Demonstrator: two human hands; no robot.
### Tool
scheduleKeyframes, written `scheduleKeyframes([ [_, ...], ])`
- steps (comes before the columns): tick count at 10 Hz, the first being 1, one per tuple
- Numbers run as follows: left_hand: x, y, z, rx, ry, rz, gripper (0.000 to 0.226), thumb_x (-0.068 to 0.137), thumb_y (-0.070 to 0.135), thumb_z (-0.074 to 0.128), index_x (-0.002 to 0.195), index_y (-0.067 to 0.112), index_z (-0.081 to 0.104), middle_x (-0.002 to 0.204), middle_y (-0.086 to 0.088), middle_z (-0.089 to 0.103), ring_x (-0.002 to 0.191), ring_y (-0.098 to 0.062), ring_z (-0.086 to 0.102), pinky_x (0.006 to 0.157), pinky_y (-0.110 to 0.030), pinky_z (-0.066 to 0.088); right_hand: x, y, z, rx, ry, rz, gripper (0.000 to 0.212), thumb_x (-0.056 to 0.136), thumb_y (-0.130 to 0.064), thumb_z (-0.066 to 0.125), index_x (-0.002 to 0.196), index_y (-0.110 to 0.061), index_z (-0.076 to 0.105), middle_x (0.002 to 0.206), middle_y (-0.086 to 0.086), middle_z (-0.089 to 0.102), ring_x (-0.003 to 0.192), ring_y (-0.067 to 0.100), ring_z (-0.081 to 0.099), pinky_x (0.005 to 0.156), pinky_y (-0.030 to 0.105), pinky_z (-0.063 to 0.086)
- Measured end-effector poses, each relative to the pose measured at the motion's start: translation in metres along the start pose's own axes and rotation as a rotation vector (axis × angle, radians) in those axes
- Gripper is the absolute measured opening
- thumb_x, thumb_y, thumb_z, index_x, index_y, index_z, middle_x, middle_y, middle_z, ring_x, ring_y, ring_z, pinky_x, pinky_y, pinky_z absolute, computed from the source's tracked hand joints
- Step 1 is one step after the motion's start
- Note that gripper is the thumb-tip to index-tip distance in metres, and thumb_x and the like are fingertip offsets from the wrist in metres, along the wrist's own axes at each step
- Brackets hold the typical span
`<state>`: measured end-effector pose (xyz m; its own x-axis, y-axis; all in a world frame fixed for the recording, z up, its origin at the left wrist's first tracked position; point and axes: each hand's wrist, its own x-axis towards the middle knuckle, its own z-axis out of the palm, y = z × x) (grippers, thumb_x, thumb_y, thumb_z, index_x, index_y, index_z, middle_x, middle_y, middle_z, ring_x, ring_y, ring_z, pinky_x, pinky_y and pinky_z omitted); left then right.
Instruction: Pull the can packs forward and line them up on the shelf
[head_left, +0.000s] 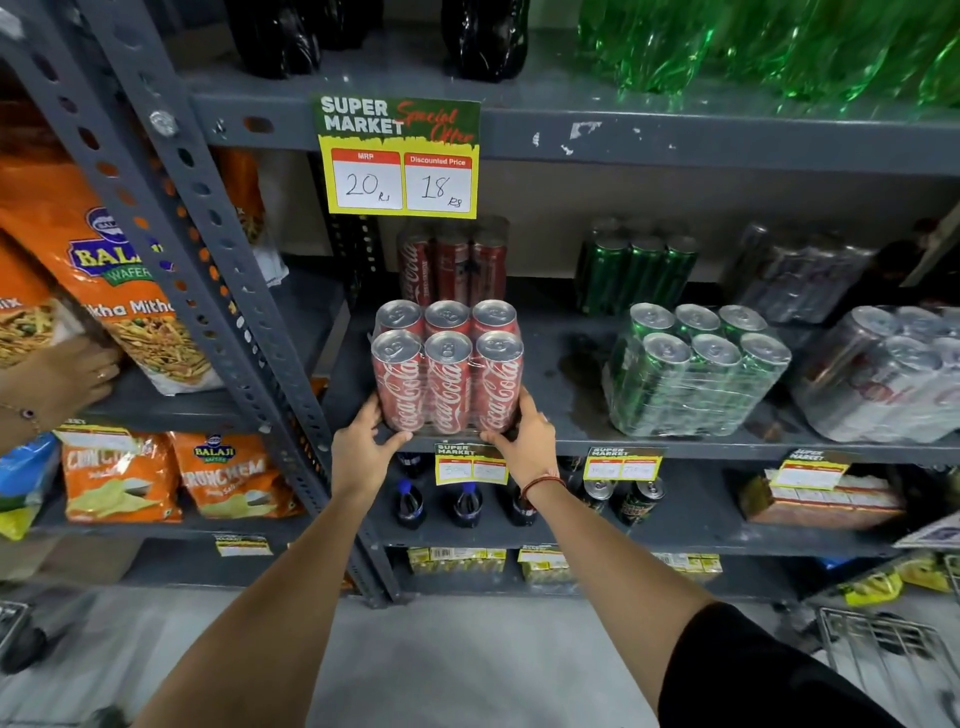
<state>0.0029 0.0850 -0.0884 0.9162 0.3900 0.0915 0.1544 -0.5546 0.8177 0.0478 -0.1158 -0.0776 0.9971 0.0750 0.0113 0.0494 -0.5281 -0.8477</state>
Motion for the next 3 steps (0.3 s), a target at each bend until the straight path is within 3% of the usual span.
scheduleKeyframes([
  [1,0.0,0.002,0.001,0.042,0.018,0.036,0.069,0.079,0.018,0.073,0.14,0.01,0.041,0.13,-0.012,0.062,0.119,-0.025,0.059,0.102,-0.039,0.047,0.001,-0.002,-0.003,-0.002,-0.012,-0.017,0.072,0.075,-0.015,0.076,0.135,-0.011,0.037,0.125,0.015,0.057,0.12,0.029,0.05,0.105,0.043,0.042],
  [2,-0.008,0.016,0.0,0.142,0.023,0.03,0.052,0.082,0.018,0.068,0.129,0.006,0.05,0.118,-0.014,0.068,0.107,-0.031,0.064,0.089,-0.04,0.053,-0.004,-0.015,-0.015,-0.148,-0.057,-0.018,0.057,0.078,-0.024,0.073,0.124,-0.006,0.046,0.121,0.019,0.055,0.117,0.033,0.049,0.099,0.043,0.044],
  [3,-0.01,0.039,-0.003,0.31,0.035,-0.07,0.032,0.084,0.025,0.063,0.103,0.0,0.059,0.103,-0.022,0.069,0.094,-0.041,0.064,0.068,-0.041,0.048,-0.003,-0.034,-0.039,-0.34,-0.083,-0.046,0.035,0.083,-0.028,0.065,0.105,-0.002,0.059,0.11,0.022,0.061,0.105,0.037,0.057,0.086,0.043,0.049],
])
